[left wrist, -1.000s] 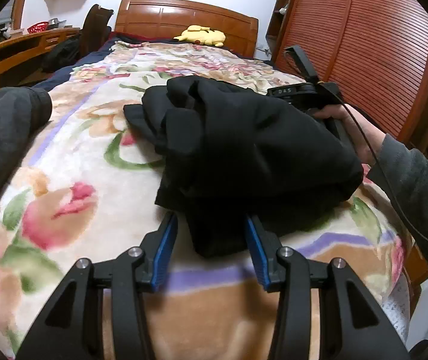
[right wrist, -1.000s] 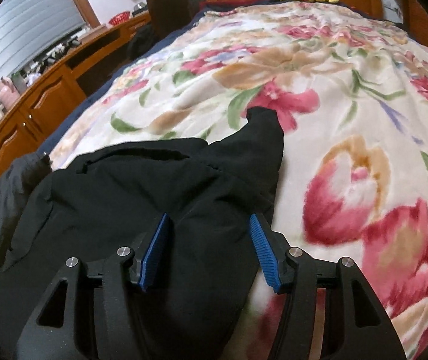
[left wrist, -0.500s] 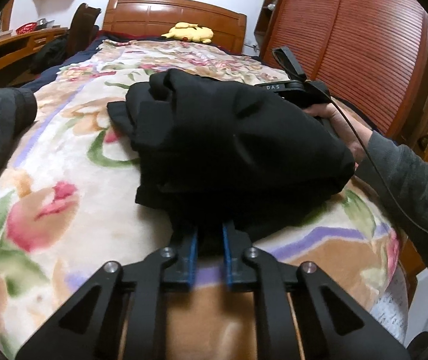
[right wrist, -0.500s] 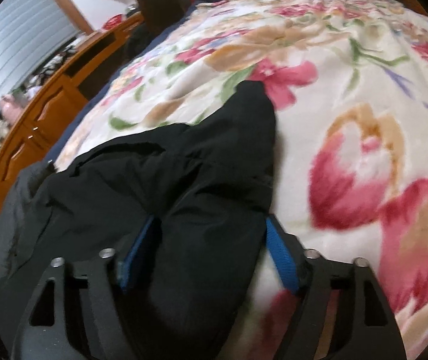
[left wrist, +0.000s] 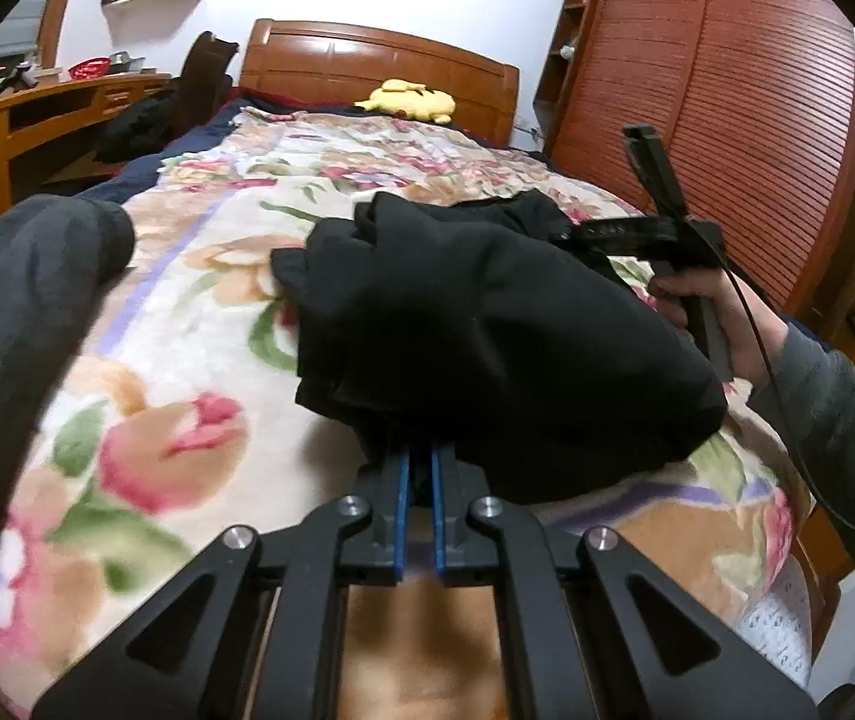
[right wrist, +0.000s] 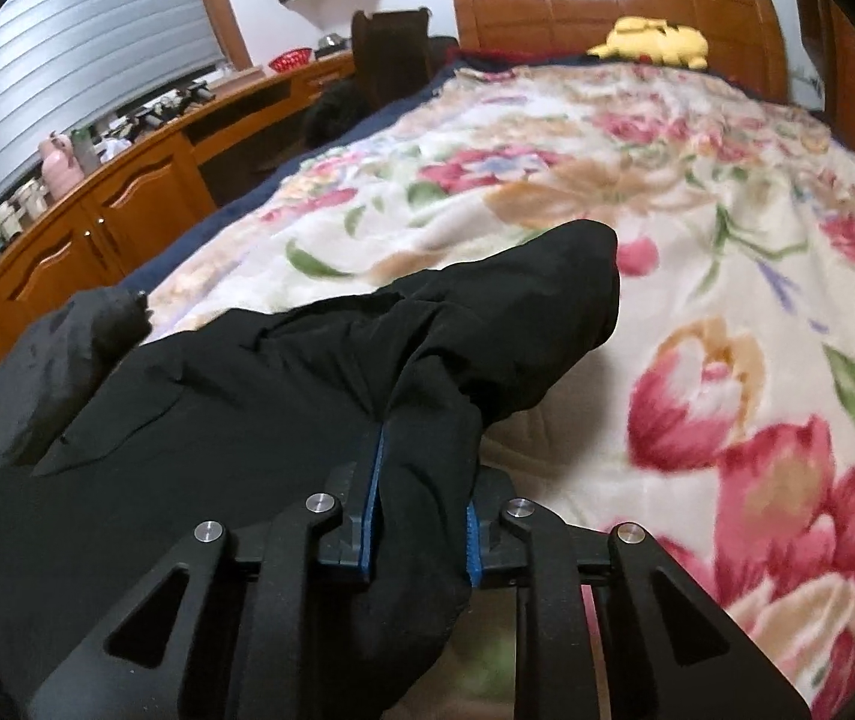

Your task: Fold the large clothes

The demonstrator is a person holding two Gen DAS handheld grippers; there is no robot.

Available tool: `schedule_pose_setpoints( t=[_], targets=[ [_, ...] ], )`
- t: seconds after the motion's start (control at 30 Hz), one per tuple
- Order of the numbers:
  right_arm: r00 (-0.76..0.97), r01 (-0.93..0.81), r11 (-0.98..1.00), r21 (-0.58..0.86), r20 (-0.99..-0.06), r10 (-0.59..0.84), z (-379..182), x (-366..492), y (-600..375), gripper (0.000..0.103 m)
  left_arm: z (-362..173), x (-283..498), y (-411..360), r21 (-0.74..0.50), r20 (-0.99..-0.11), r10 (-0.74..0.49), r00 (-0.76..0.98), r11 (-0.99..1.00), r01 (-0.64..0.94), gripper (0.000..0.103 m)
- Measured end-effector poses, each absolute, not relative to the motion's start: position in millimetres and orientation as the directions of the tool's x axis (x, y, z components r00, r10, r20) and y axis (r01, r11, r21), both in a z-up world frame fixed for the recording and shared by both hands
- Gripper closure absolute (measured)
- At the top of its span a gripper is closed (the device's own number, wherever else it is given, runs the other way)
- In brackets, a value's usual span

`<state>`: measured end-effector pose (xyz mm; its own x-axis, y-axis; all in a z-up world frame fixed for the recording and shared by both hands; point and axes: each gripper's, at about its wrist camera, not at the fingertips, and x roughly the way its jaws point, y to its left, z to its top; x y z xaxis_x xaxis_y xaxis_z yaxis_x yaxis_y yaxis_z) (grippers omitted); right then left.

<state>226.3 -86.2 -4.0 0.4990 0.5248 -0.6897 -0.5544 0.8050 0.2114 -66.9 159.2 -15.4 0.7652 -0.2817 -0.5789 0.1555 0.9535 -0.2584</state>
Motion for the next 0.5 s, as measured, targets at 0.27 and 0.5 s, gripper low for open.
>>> schedule_pose_setpoints(
  t=[0.27, 0.5],
  targets=[
    [0.495, -0.561, 0.802, 0.205, -0.693, 0.524, -2, 212, -79, 0.084, 4, -83, 165, -0.211, -0.551, -0.240, 0.799, 0.967, 0.145, 0.102],
    [0.524, -0.569, 0.802, 0.180, -0.672, 0.523, 17, 196, -69, 0.085, 18, -84, 179, -0.202, -0.535, -0.222, 0.815, 0.971, 0.131, 0.102]
  ],
)
